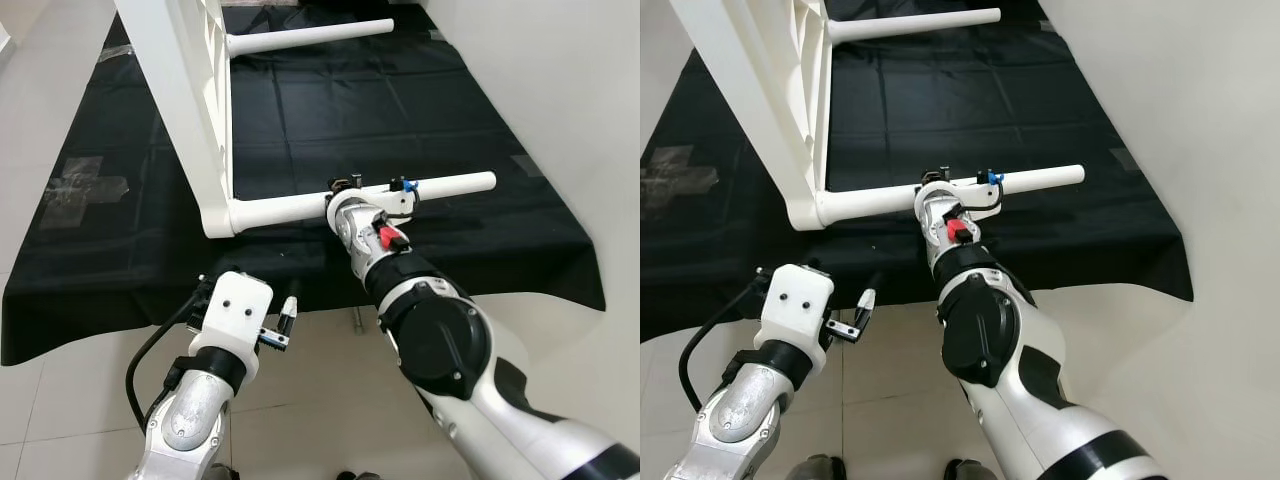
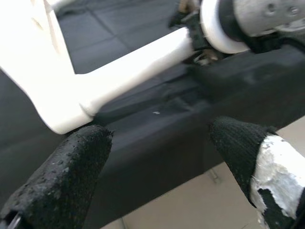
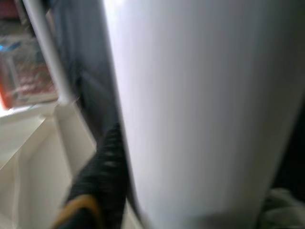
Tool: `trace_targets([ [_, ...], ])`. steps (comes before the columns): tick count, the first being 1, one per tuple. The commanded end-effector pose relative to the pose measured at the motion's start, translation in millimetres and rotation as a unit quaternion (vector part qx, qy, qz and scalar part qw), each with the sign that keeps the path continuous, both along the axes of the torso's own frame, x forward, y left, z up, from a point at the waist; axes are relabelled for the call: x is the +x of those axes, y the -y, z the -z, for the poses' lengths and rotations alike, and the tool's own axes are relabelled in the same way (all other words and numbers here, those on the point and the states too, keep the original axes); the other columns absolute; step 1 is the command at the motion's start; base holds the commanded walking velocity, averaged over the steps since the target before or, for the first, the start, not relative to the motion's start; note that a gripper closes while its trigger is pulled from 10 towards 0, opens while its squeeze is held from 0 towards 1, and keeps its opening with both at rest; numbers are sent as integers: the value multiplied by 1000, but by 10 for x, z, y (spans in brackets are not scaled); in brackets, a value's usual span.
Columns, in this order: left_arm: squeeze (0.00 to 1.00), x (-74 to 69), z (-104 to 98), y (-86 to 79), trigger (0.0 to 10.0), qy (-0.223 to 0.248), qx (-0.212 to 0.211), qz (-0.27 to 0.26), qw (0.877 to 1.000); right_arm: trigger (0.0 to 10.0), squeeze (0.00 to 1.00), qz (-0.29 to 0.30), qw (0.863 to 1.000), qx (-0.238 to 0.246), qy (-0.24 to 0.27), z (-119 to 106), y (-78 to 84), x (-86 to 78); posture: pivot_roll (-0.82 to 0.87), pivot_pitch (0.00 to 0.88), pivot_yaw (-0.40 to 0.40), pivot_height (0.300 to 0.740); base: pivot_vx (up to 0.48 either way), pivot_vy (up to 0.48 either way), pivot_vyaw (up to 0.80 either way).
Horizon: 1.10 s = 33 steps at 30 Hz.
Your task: Building children table
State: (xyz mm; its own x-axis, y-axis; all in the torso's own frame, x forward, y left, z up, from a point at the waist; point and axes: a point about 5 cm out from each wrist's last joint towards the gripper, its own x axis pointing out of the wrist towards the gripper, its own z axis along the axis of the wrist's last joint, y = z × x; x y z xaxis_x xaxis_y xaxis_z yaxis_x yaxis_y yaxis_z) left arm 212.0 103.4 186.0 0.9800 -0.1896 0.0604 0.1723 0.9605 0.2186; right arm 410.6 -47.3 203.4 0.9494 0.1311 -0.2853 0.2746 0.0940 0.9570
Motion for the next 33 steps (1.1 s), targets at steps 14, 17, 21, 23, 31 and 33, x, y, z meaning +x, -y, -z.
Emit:
trace_targets([
  [14,0,-14,31,19,10000,-7,3,-1,1000,10000,0,-57,998,-11,-5,140,-178,-78,147,142,-82,740,0,0,0],
  [17,0,-7,21,18,10000,-4,2,-4,1000,10000,0,-68,996,-46,-19,336,6,-101,146,135,-87,740,0,0,0],
  [21,0,-4,18,9,10000,-2,2,-6,1000,10000,0,-73,995,-69,-13,409,202,-117,140,132,-85,740,0,0,0],
  [23,0,7,25,-13,10000,-2,2,-8,1000,10000,0,-92,991,-98,9,471,551,-302,117,132,-72,740,0,0,0],
  [31,0,31,35,8,10000,-2,0,-7,1000,10000,0,-188,968,-122,110,388,719,-778,103,125,-65,740,0,0,0],
  [33,0,45,28,8,10000,-1,0,-8,1000,10000,0,-221,942,-195,161,385,770,-971,109,122,-65,740,0,0,0],
])
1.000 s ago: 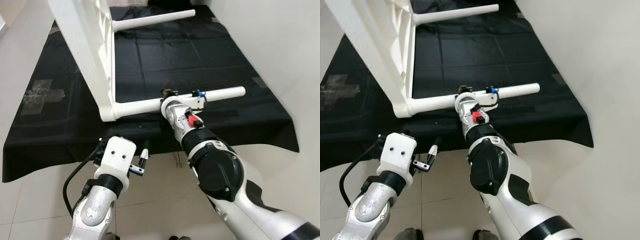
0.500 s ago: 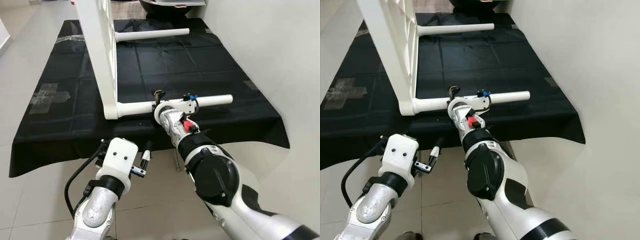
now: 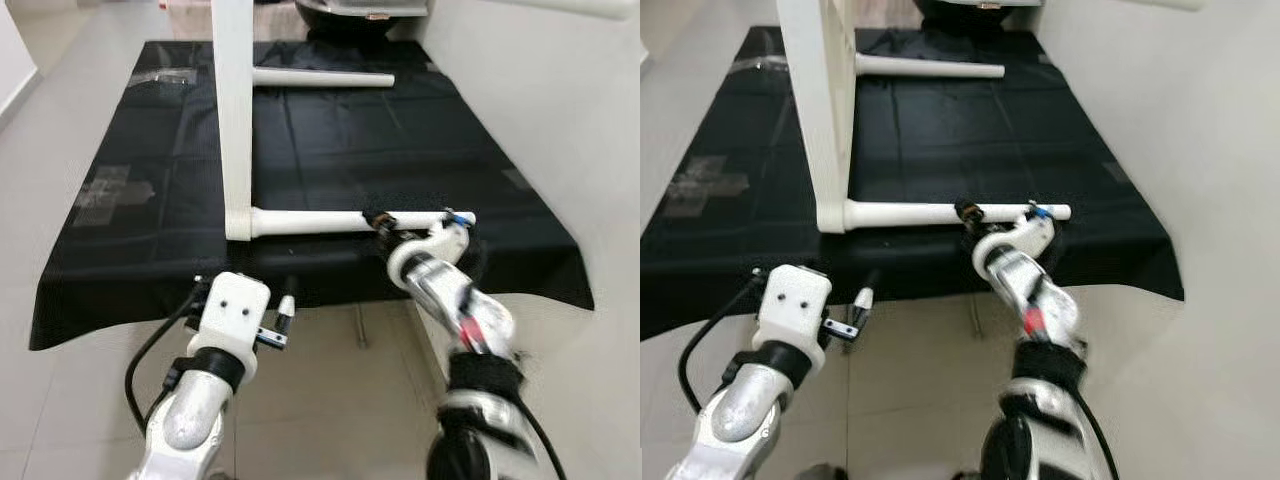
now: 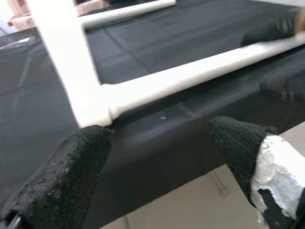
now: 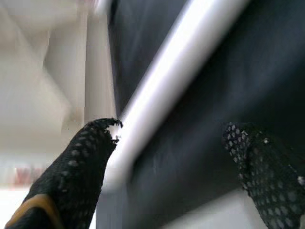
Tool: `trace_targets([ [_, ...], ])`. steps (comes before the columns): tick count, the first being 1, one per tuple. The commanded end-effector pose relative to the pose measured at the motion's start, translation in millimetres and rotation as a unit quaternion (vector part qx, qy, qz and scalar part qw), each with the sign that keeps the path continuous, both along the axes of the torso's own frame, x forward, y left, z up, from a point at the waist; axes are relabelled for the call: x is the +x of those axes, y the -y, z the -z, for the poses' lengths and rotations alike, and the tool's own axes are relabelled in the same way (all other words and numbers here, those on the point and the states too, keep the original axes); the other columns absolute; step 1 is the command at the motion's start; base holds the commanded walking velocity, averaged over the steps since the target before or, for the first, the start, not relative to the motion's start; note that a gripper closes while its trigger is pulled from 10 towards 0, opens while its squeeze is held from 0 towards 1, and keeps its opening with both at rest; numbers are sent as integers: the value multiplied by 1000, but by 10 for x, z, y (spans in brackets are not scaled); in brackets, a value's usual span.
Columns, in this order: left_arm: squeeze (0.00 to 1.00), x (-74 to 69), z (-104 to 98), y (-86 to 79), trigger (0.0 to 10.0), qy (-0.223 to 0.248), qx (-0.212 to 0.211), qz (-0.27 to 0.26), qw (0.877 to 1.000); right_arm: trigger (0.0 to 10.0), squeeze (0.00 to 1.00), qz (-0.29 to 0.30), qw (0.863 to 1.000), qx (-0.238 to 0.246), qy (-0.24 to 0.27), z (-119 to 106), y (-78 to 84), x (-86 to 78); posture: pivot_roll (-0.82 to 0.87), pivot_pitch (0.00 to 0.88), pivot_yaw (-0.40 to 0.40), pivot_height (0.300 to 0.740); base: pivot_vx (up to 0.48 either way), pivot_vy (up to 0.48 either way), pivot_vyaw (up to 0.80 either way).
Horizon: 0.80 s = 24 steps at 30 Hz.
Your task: Building children table
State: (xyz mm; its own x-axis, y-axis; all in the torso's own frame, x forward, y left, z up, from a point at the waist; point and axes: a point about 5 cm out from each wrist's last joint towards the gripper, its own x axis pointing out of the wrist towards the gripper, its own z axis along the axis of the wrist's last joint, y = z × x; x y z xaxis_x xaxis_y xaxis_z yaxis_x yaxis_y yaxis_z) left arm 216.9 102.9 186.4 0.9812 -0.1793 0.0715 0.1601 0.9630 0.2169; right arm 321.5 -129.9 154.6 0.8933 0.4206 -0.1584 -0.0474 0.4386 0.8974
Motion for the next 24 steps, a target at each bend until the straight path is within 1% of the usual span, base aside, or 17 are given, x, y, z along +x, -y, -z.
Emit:
trace_targets([
  [1,0,-4,32,3,10000,-6,1,-3,1000,10000,0,-38,997,-35,51,-103,-56,-80,109,122,-65,740,0,0,0],
  [2,0,1,30,-16,10000,-6,2,-8,1000,10000,0,-23,990,-108,90,-108,15,-123,109,122,-65,740,0,0,0],
  [4,0,1,30,-16,10000,-6,2,-8,1000,10000,0,-23,990,-108,90,-108,15,-123,109,122,-65,740,0,0,0],
  [5,0,4,28,-47,10000,-6,-1,-14,1000,10000,0,12,965,-217,148,-148,111,-134,101,120,-61,740,0,0,0],
  [6,0,3,24,-77,10000,-3,-3,-23,1000,10000,0,25,933,-298,201,-230,143,-196,99,120,-61,740,0,0,0],
  [7,0,1,26,-95,10000,-5,-7,-28,1000,10000,0,41,897,-370,237,-284,168,-237,98,118,-62,740,0,0,0],
  [8,0,-2,28,-107,10000,-4,-6,-32,999,10000,0,44,869,-418,262,-306,161,-287,102,119,-64,740,0,0,0],
  [9,0,-6,34,-111,10000,-5,-5,-35,999,10000,0,51,847,-453,274,-296,166,-319,106,118,-64,740,0,0,0],
  [12,0,-6,34,-111,10000,-5,-5,-35,999,10000,0,51,847,-453,274,-296,166,-319,106,118,-64,740,0,0,0],
  [14,0,-16,48,-113,10000,-5,1,-35,999,10000,0,48,821,-492,286,-279,146,-388,108,115,-66,740,0,0,0],
  [15,0,-16,48,-113,10000,-5,1,-35,999,10000,0,48,821,-492,286,-279,146,-388,108,115,-66,740,0,0,0],
  [17,0,-19,61,-116,10000,-7,4,-35,999,10000,0,42,807,-510,295,-272,122,-435,106,113,-68,740,135,0,0],
  [20,0,-16,74,-120,10000,-9,2,-35,999,10000,0,39,804,-515,294,-258,117,-453,104,112,-67,740,353,-172,0],
  [22,0,-12,81,-122,10000,-8,3,-34,999,10000,0,42,799,-519,302,-235,117,-462,105,112,-68,740,396,-263,0],
  [24,0,-11,86,-122,10000,-9,3,-34,999,10000,0,45,797,-520,304,-226,122,-458,105,112,-69,740,399,-261,0],
])
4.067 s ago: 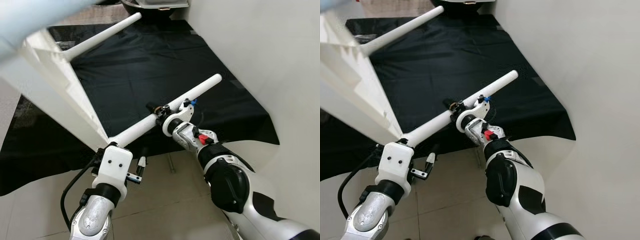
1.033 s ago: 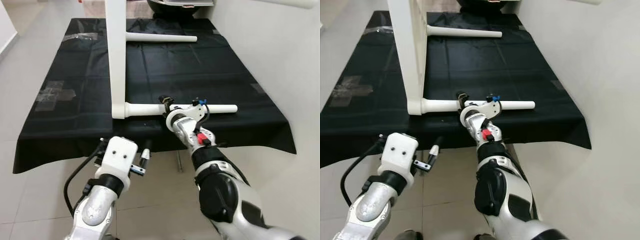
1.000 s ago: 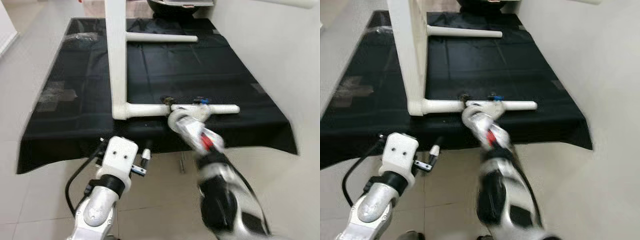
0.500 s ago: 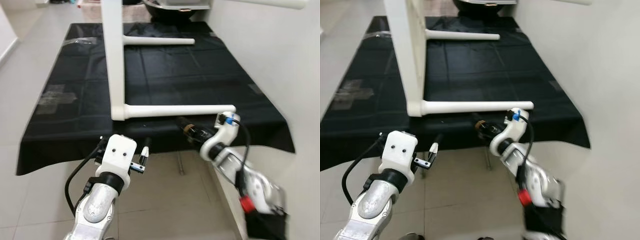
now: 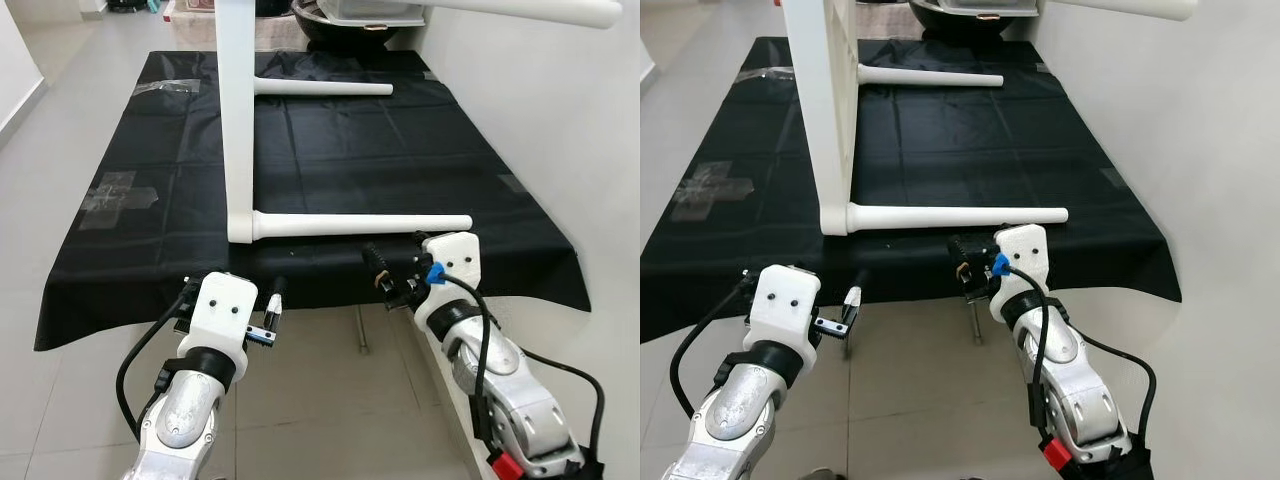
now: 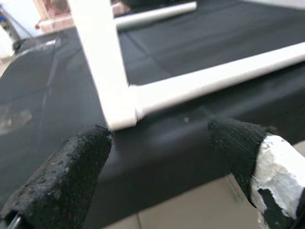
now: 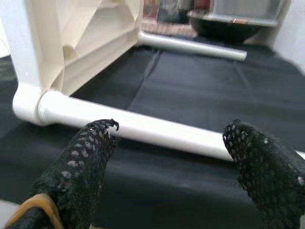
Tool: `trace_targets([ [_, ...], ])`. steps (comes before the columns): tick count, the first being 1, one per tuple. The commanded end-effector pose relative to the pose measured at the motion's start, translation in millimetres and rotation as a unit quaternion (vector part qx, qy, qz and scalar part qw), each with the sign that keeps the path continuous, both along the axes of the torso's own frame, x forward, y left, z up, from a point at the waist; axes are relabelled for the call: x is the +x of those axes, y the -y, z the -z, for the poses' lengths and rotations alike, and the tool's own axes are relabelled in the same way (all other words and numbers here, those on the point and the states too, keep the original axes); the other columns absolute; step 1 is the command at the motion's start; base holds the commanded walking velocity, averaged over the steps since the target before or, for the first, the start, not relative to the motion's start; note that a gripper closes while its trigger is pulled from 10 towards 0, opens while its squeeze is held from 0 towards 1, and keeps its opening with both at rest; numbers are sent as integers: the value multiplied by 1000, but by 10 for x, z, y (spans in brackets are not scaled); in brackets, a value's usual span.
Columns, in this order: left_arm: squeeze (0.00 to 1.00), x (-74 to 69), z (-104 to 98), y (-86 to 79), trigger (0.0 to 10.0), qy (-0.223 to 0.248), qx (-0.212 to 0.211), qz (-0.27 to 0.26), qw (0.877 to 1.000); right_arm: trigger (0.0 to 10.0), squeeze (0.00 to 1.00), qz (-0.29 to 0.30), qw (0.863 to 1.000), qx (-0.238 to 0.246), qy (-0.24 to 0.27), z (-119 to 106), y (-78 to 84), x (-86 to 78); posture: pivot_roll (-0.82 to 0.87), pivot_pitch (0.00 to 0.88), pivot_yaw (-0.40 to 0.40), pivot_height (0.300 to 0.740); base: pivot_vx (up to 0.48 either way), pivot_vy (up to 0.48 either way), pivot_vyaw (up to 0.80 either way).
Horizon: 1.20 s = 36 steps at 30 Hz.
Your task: Building children table
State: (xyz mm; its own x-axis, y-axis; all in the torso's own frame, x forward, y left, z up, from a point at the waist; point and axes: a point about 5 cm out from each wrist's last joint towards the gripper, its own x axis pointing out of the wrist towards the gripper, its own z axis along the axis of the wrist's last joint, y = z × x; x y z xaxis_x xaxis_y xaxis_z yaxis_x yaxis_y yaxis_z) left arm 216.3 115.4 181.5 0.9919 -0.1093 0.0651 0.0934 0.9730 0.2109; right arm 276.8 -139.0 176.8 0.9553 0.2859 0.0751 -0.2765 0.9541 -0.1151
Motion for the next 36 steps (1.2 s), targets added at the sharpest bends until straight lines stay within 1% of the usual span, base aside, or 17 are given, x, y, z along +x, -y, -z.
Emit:
trace_targets([
  [1,0,-5,37,3,10000,-5,5,2,1000,10000,0,7,1000,-5,11,-3,30,-11,105,112,-69,740,398,-262,0],
  [6,0,-4,52,-7,10000,-6,2,-3,1000,10000,0,15,999,-13,26,4,40,5,103,110,-73,740,406,-250,0],
  [11,0,5,44,-36,10000,-5,-3,-17,1000,10000,0,16,999,-17,35,-14,30,11,104,108,-71,740,386,0,0],
  [12,0,20,33,-87,10000,-3,-10,-32,999,10000,0,17,999,-18,43,-42,15,31,104,105,-73,740,0,0,0],
  [15,0,20,33,-87,10000,-3,-10,-32,999,10000,0,17,999,-18,43,-42,15,31,104,105,-73,740,0,0,0],
  [18,0,32,29,-110,10000,-1,-10,-35,999,10000,0,16,998,-18,54,-72,-1,50,103,97,-72,740,0,0,0],
  [29,0,66,34,-96,10000,2,-9,-32,999,10000,0,31,997,-23,67,-91,17,62,99,82,-69,740,0,0,0],
  [32,0,80,36,-99,10000,2,-14,-32,999,10000,0,50,994,-48,85,-126,54,75,99,80,-68,740,0,0,0],
  [33,0,96,38,-103,10000,2,-17,-33,999,10000,0,68,990,-75,101,-154,89,87,98,80,-68,740,0,0,0],
  [34,0,96,38,-103,10000,2,-17,-33,999,10000,0,68,990,-75,101,-154,89,87,98,80,-68,740,0,0,0],
  [35,0,112,42,-109,10000,1,-21,-33,999,10000,0,83,985,-97,116,-184,121,99,98,80,-68,740,0,0,0],
  [36,0,112,42,-109,10000,1,-21,-33,999,10000,0,83,985,-97,116,-184,121,99,98,80,-68,740,0,0,0],
])
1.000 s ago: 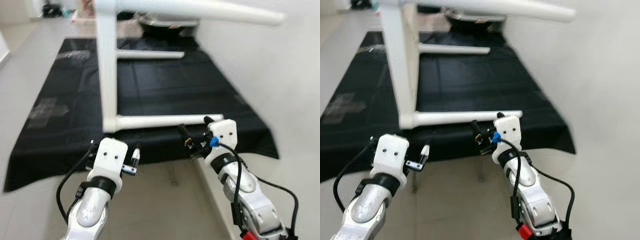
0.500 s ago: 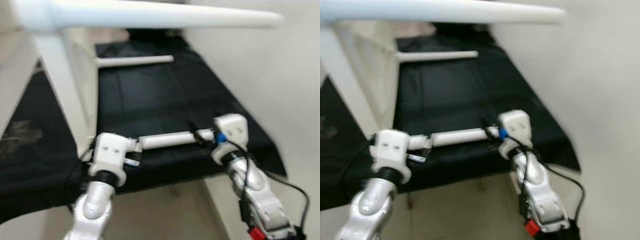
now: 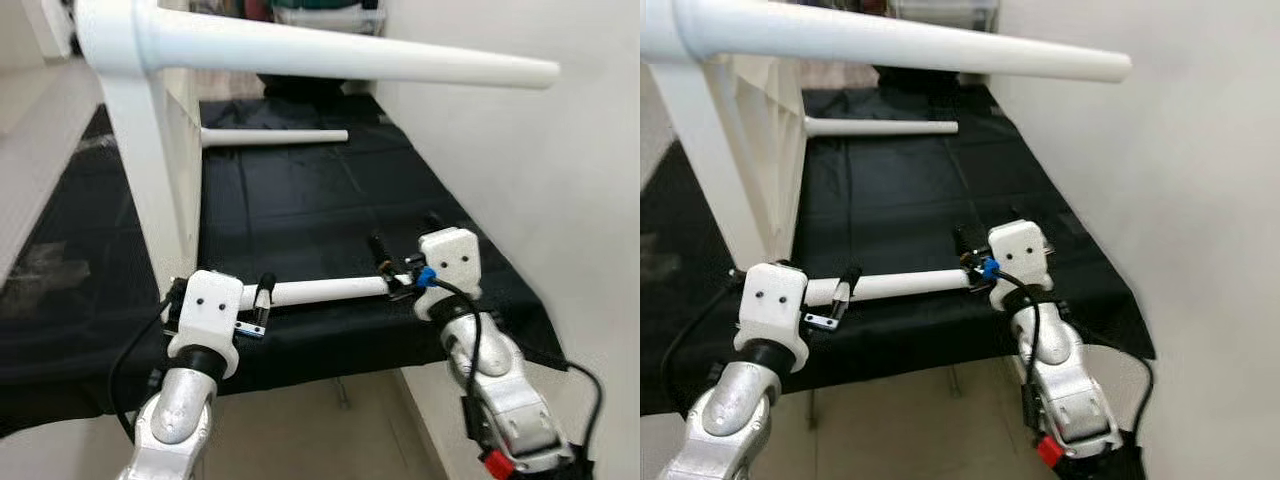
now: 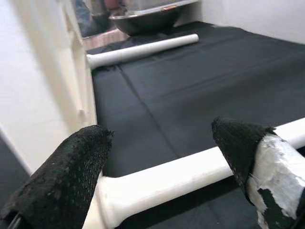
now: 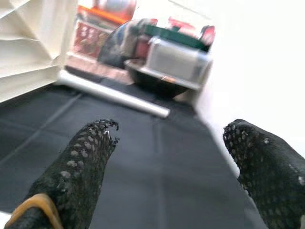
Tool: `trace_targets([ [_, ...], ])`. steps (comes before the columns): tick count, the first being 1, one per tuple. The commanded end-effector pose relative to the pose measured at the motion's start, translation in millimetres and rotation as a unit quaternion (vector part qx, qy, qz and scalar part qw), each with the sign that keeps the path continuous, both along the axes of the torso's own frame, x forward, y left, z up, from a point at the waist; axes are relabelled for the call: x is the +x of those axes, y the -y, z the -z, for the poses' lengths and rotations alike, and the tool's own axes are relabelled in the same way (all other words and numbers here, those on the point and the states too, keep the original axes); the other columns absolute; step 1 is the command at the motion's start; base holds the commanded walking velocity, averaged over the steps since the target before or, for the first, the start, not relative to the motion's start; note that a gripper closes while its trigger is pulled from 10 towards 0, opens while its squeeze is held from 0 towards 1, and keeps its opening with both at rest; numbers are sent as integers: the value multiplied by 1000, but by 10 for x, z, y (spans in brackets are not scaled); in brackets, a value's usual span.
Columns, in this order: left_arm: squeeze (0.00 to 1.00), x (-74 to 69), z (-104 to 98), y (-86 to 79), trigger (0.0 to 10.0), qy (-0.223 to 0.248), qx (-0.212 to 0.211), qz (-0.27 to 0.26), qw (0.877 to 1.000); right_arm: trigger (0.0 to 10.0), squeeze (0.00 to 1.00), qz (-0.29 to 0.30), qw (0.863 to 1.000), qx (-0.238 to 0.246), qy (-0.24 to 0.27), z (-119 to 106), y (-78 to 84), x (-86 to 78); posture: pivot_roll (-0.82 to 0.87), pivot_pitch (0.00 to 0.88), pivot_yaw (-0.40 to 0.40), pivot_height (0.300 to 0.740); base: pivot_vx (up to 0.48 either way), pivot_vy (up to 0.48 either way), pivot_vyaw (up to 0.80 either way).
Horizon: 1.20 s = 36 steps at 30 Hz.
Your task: Building children table
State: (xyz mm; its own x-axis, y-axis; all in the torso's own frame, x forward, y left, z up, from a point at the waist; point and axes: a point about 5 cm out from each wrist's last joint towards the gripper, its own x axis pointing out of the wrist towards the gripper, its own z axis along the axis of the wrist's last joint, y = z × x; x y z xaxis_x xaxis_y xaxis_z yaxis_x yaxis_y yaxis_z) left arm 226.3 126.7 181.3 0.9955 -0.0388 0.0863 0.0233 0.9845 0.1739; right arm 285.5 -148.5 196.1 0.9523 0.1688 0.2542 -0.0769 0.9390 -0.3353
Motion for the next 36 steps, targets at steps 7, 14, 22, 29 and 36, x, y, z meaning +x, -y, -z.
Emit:
trace_targets([
  [7,0,91,108,-62,10000,-17,-16,6,1000,10000,1000,99,976,-140,133,-296,144,55,97,77,-63,740,0,0,0],
  [14,0,290,73,-88,10000,-3,-13,20,1000,10000,0,180,936,-206,221,-542,135,169,91,81,-61,740,0,0,0],
  [22,0,445,10,14,10000,16,-8,36,999,10000,0,193,902,-267,279,-663,41,267,93,94,-62,740,0,0,0],
  [29,0,484,41,17,10000,14,-12,34,999,10000,0,225,877,-281,320,-822,42,309,93,99,-62,740,0,0,0],
  [36,0,559,99,-33,10000,11,-11,27,1000,10000,0,252,849,-287,365,-995,23,368,93,105,-62,740,0,0,0],
])
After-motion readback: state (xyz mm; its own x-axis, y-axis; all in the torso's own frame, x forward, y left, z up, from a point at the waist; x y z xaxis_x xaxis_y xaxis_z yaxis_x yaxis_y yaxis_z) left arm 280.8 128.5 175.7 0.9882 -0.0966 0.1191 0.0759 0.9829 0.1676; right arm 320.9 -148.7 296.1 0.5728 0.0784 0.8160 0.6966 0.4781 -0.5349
